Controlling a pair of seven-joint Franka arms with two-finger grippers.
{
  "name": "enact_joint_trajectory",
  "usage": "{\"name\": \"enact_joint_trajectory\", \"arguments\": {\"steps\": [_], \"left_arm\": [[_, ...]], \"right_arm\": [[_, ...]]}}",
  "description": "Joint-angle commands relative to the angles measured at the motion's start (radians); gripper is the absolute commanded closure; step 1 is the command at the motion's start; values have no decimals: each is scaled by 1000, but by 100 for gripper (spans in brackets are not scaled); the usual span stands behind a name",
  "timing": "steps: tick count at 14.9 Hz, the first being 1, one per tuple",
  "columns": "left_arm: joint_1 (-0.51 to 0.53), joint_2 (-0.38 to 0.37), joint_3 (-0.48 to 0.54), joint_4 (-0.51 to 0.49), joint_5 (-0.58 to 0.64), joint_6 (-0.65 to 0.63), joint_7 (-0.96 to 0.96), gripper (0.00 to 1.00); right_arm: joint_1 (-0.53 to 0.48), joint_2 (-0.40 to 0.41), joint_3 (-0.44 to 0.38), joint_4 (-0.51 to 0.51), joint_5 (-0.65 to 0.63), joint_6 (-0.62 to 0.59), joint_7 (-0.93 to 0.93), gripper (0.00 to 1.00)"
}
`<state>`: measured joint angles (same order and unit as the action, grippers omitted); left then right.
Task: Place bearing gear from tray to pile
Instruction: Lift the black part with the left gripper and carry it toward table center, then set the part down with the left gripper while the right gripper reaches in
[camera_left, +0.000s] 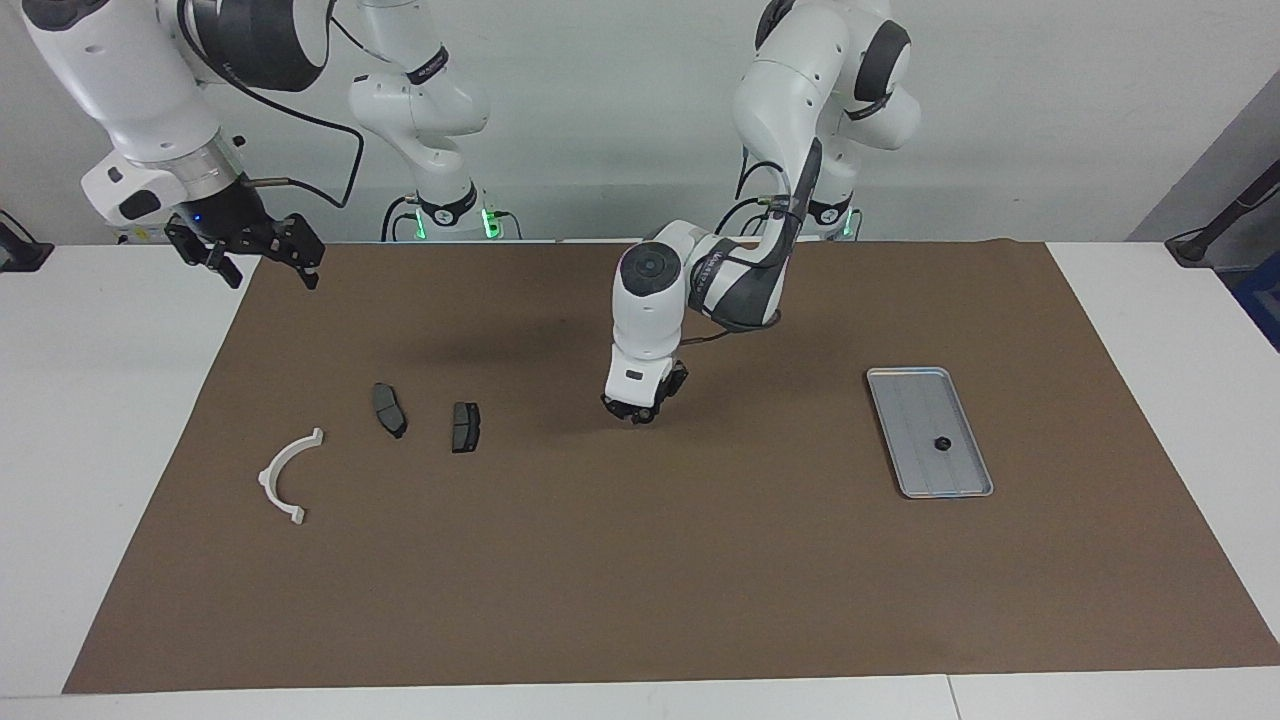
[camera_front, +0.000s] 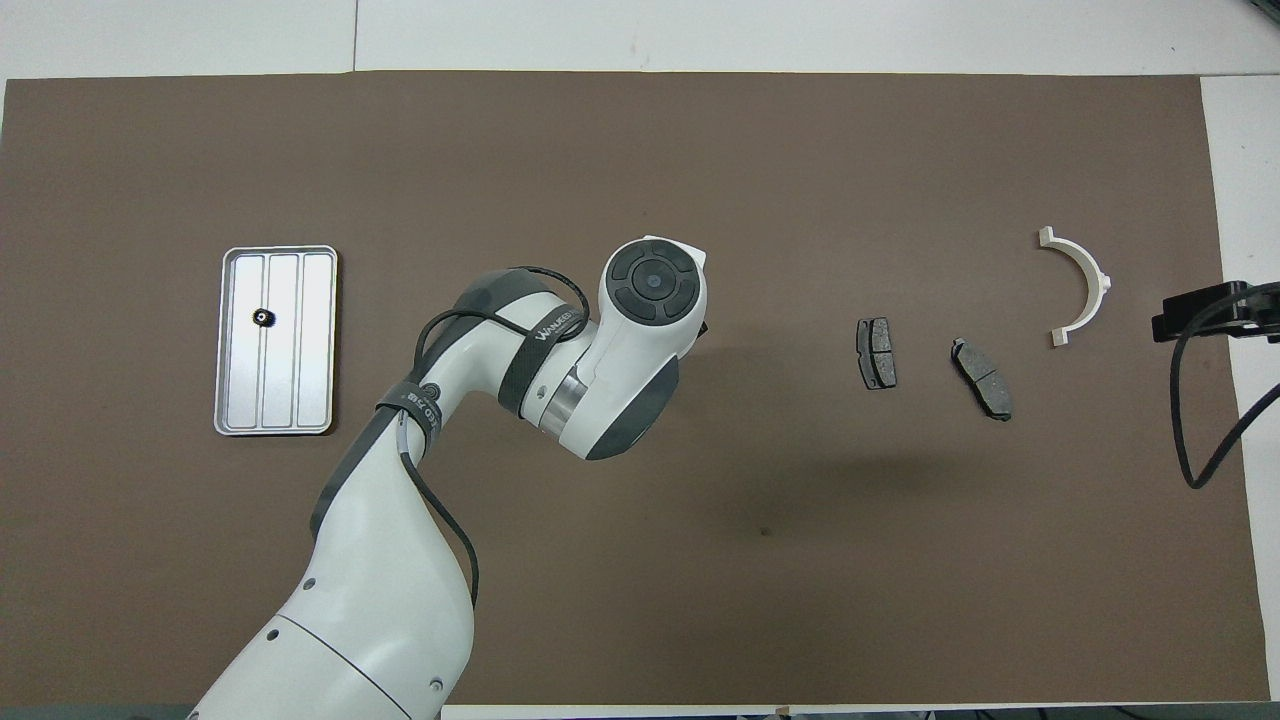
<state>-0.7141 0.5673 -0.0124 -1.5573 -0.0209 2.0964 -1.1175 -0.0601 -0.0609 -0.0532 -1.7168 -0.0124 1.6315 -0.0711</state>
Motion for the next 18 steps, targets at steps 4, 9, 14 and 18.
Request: {"name": "enact_joint_trajectory", "arguments": {"steps": [4,9,14,18], "left_arm": [[-21,-20,17,-89,-13,89,-39,82],[-19,-21,15,-92,-14,100,-41,47],[-5,-27,25,-76,-14,77,-41,0],[59,-118,29,-84,-11,7,-30,0]], "right_arm": [[-18,-8,6,-23,6,36,-55,0],[-12,1,6,-20,6,59,-53,0],[2,33,13,-7,-4,85,-42,0],[22,133,19,90,-6,100,-27,0]]}}
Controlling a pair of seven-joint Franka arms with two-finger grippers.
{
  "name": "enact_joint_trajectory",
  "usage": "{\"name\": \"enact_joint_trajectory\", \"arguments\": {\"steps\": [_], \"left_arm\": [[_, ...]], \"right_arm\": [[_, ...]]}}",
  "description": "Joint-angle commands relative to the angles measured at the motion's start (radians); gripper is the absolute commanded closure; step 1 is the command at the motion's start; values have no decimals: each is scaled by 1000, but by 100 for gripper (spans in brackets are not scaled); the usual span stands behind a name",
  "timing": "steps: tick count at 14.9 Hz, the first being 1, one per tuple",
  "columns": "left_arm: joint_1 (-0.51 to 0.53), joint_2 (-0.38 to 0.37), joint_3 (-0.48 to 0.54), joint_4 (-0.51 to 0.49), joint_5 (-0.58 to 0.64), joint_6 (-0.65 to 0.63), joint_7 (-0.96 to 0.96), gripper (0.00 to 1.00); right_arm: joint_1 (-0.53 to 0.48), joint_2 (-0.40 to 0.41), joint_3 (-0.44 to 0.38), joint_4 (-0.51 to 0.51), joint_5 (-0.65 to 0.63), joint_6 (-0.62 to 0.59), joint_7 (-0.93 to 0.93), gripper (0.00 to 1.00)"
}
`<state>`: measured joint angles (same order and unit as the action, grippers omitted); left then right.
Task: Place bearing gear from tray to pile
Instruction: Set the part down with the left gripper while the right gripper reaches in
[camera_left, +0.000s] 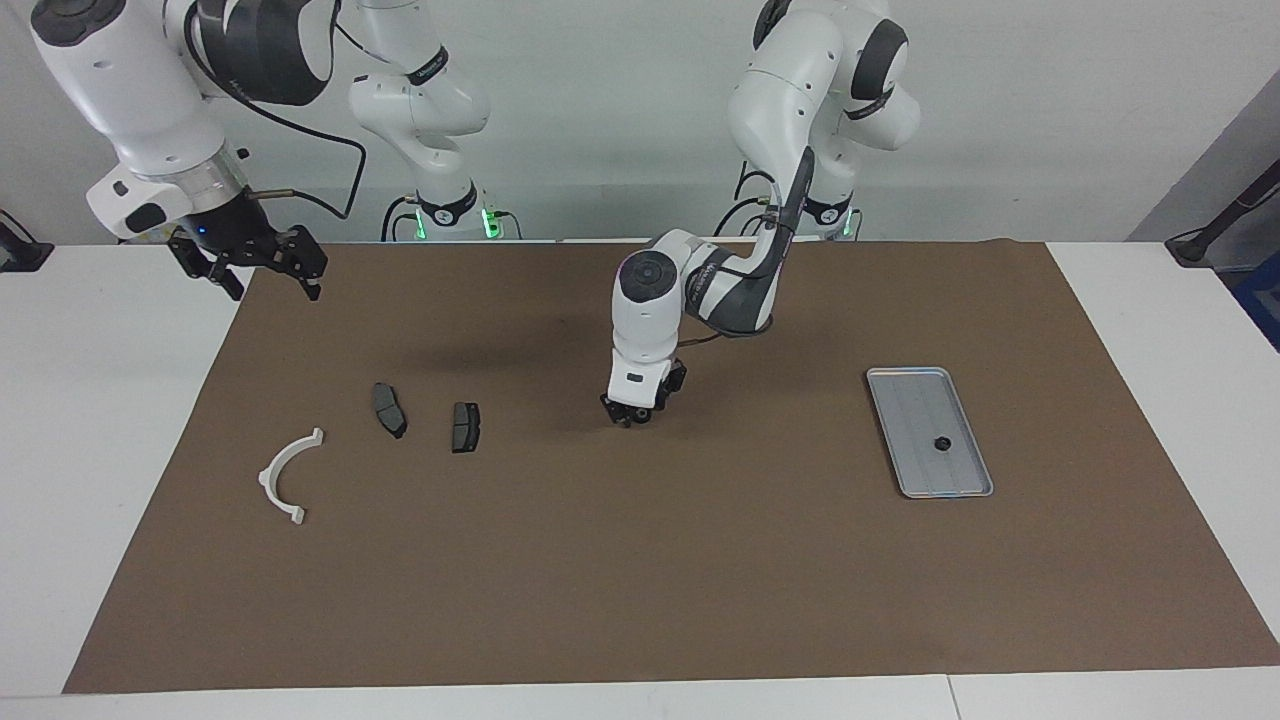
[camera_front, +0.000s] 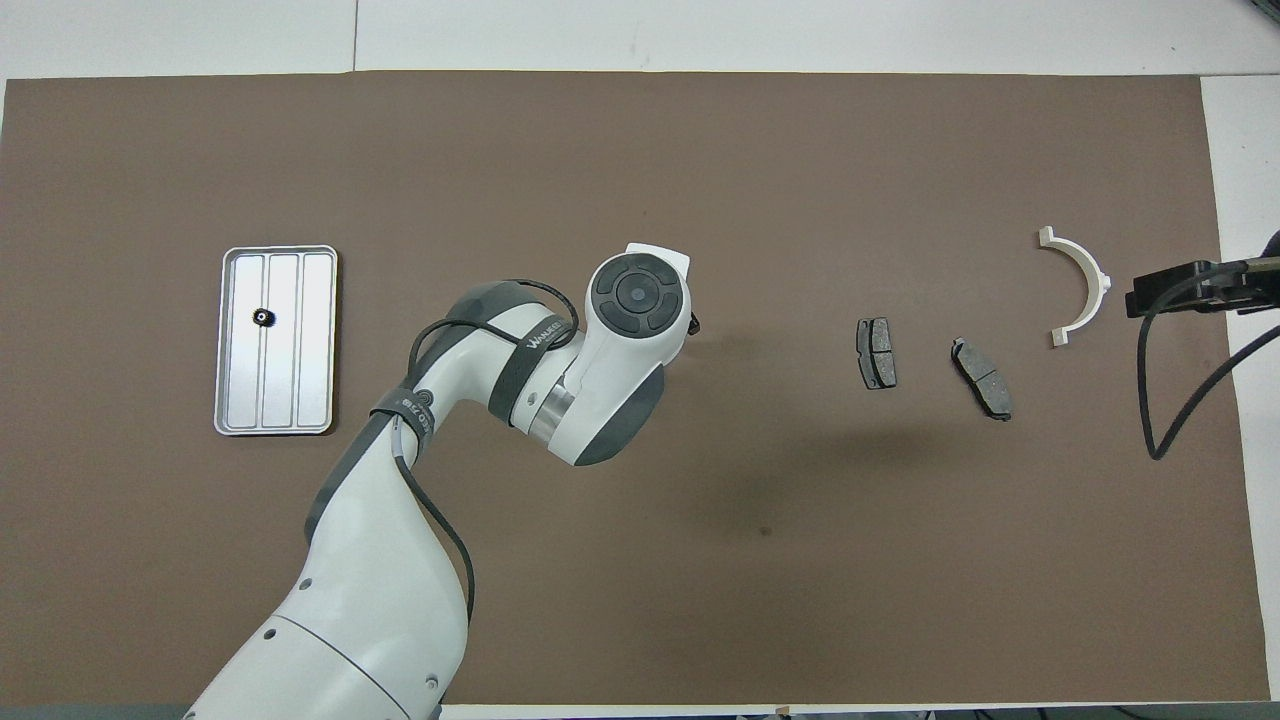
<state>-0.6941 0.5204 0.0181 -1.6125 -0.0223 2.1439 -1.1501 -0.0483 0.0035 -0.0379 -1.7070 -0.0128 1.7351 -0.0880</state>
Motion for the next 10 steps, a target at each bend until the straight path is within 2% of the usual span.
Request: {"name": "enact_joint_trajectory", "arguments": {"steps": [1,4,7,10], "left_arm": [[44,-89,0,-33,-11,-39,1,0],[113,-115,0,-40,-10,-42,22,0],[168,-143,6,-70,-7,-64,81,0],[296,-220,5,-128,-7,-136,367,0]], "right_arm": [[21,114,4,124,-6,-6,0,0],[100,232,4,228,-10,-12,123,0],[243,311,4,247,-24,3,360,0],[385,352,4,254,-24,50,581,0]]}}
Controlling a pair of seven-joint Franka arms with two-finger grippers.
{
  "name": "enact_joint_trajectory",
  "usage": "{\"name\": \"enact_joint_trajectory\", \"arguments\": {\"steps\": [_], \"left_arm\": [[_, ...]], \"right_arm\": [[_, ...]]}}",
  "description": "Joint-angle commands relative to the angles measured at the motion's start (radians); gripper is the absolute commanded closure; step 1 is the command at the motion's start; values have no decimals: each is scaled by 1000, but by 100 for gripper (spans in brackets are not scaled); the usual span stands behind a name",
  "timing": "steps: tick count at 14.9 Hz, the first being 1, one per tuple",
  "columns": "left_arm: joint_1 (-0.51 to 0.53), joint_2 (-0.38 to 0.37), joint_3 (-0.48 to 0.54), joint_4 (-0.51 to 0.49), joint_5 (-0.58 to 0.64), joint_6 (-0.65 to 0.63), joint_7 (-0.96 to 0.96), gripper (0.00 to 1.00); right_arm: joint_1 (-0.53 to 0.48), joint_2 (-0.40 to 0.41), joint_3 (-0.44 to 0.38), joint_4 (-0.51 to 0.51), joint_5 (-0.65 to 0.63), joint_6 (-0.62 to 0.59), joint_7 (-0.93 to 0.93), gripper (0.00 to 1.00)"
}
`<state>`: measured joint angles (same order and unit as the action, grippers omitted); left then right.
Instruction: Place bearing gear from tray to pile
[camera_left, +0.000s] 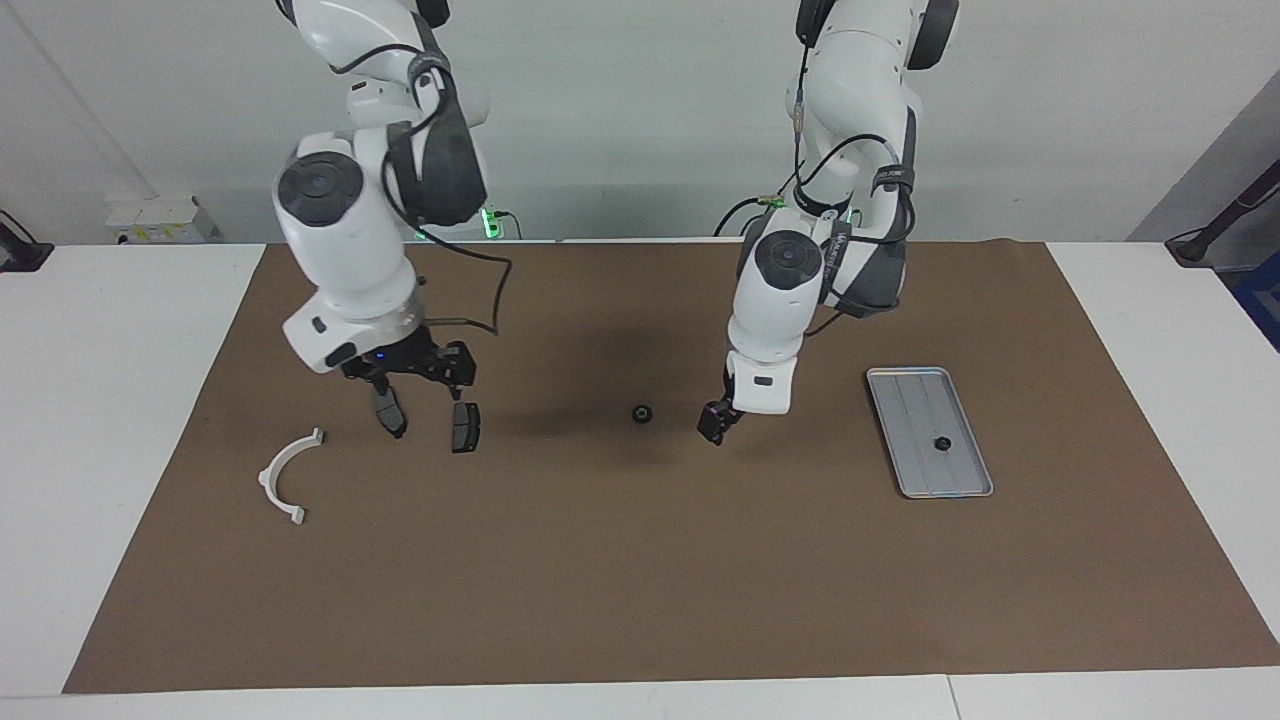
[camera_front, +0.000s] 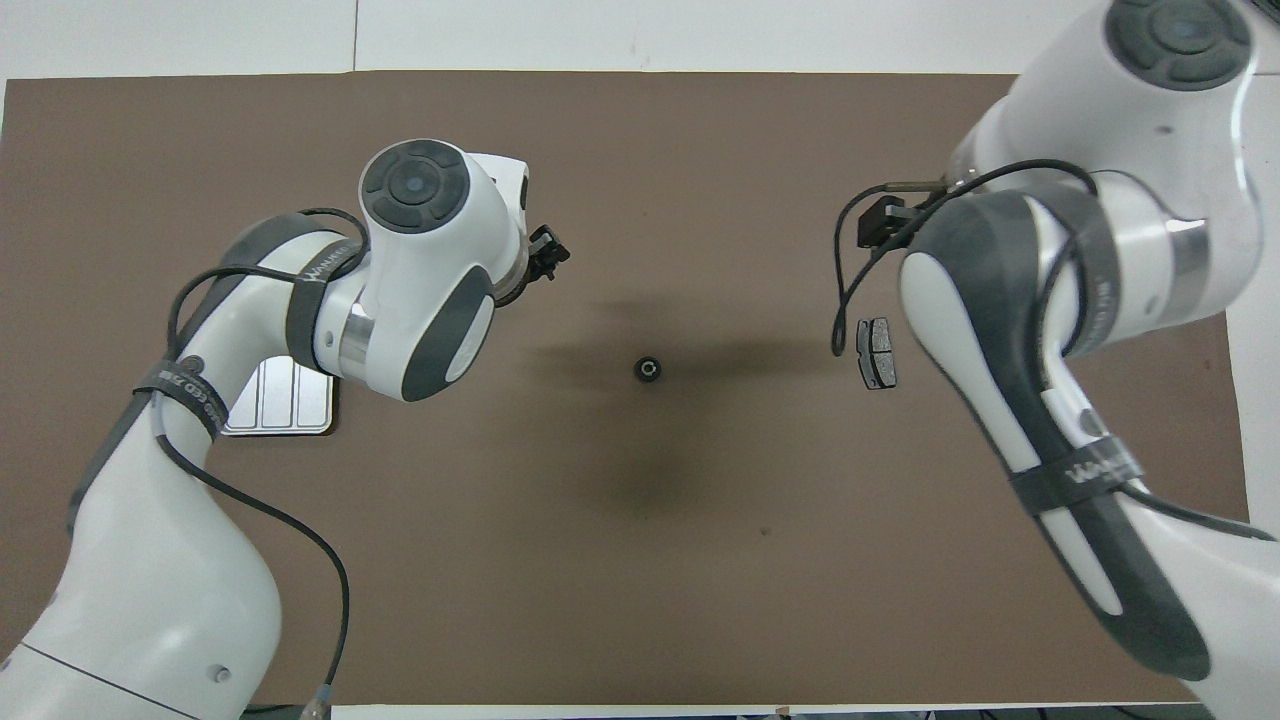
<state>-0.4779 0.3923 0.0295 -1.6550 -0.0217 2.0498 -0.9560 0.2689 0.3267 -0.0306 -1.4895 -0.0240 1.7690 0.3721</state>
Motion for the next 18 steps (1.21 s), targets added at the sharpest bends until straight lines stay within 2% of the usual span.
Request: {"name": "enact_joint_trajectory", "arguments": {"steps": [1,7,11,14,18], "left_arm": [[114,-102,-6,-95,-7,-59,262,0],[278,-112,-5,-117,-6,-100,687,0],[369,-135,0,-178,11,-67,897,0],[410,-135,1,-203,13,-27,951,0],[430,-133,1,-267,13,71,951,0]], "right_arm": [[113,40,-3,35,-10,44,189,0],[251,90,-2,9,-5,139,398,1],[335,89,0,-87,-7,219,462,1],[369,94,1,-139,6,282,461,1],[355,95,1,-216,10,383,441,1]]}}
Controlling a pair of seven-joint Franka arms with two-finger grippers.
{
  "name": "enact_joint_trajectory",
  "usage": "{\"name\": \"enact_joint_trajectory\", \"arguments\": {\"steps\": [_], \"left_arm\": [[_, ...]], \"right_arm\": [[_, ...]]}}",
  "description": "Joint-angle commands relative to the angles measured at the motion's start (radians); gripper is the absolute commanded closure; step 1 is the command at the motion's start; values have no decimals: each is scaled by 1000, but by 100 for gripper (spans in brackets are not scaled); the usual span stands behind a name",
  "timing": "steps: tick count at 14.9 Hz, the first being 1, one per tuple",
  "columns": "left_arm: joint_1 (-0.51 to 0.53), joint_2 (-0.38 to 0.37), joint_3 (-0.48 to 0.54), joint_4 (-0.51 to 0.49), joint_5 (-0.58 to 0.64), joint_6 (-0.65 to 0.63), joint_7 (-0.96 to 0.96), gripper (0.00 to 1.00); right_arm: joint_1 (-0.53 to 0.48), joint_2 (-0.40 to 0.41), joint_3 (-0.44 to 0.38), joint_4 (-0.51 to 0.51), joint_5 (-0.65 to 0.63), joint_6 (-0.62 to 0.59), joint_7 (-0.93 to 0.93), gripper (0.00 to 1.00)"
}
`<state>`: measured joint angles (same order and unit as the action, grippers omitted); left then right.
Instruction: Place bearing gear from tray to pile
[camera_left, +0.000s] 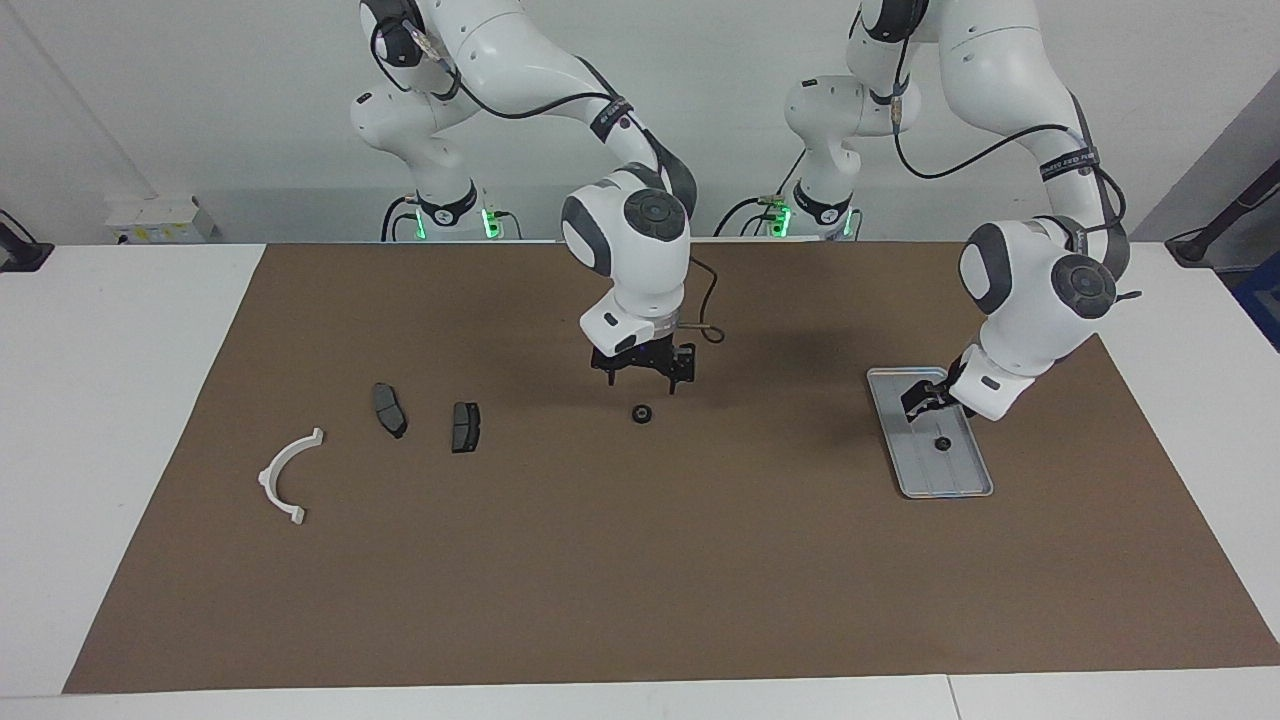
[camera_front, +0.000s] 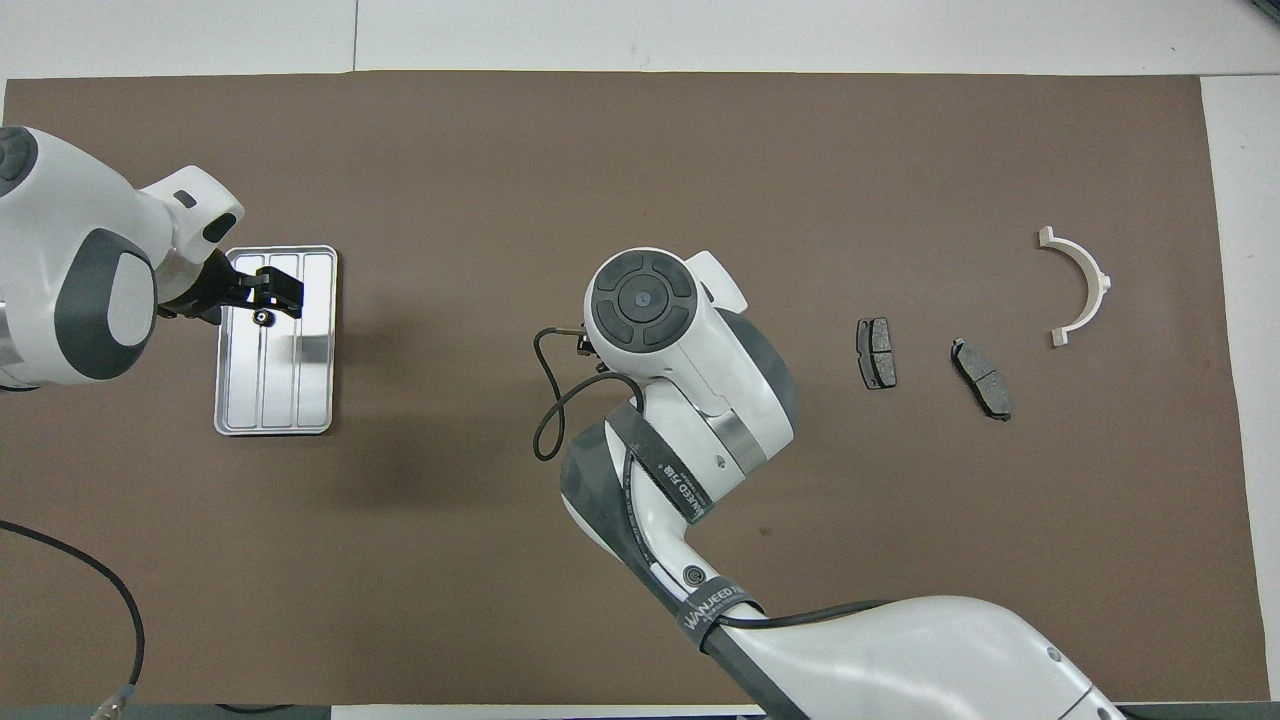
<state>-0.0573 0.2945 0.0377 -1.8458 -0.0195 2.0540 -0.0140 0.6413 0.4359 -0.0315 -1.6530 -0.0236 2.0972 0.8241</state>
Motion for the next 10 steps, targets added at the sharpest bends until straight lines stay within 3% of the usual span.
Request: {"name": "enact_joint_trajectory", "arguments": {"steps": [1,4,6,10], "left_arm": [[11,-32,-4,-88,10,90,9,0],[27,-26,-4,-93,10,103,11,16],[56,-23,-7,-93,10,107,14,21],[63,-9,-7,-96,10,149,42,23]], "right_arm": [[-19,-14,2,-63,10,64,-14,1],[-20,-13,2,-74,40,84,-39,1],[-19,-11,2,-85,48,105,-39,1],[-17,4,2,-88,50,127,-39,1]]}}
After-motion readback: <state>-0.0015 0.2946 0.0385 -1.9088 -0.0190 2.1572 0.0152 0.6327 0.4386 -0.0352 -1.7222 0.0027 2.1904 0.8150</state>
